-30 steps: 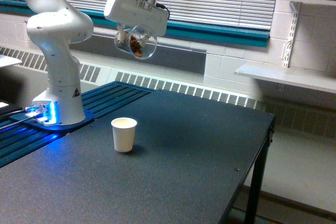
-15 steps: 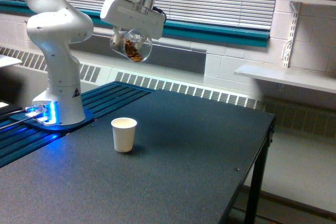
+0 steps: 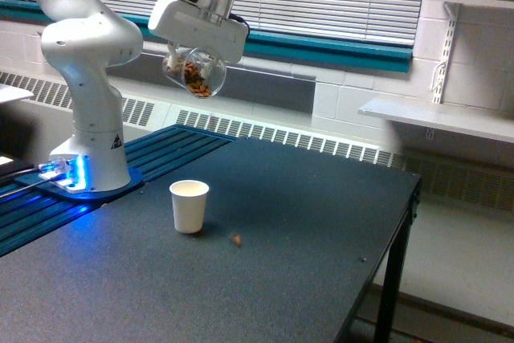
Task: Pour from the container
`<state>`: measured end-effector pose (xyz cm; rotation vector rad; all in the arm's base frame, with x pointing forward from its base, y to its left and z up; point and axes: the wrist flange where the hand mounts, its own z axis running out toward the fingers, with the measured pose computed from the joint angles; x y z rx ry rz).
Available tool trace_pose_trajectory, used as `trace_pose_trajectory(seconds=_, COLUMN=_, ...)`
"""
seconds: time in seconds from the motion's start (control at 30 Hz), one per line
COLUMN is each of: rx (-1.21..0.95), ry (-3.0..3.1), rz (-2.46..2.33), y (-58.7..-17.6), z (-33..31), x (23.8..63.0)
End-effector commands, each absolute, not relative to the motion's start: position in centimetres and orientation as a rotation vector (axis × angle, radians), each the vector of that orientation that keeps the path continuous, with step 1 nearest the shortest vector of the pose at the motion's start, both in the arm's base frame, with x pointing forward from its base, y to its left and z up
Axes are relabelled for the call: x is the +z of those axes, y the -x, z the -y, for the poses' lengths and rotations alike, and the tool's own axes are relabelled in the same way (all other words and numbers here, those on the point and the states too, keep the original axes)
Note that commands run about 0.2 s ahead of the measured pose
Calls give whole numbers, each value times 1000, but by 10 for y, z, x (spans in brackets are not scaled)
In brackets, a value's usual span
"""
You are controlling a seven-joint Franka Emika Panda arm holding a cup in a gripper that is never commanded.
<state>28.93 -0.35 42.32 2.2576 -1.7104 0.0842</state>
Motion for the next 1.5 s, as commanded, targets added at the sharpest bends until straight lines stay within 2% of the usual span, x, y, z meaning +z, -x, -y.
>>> trace_pose_trajectory(seconds=0.03, rx=76, ry=-2248, rz=1716, y=-282, z=0, x=424)
trace_pose_trajectory(seconds=0.97, rx=13, ry=-2183, rz=1756, y=-250, z=3, x=417)
trace_pose_trajectory(seconds=1.5, rx=-26, ry=-2169, rz=1746, y=-255, z=6, x=410)
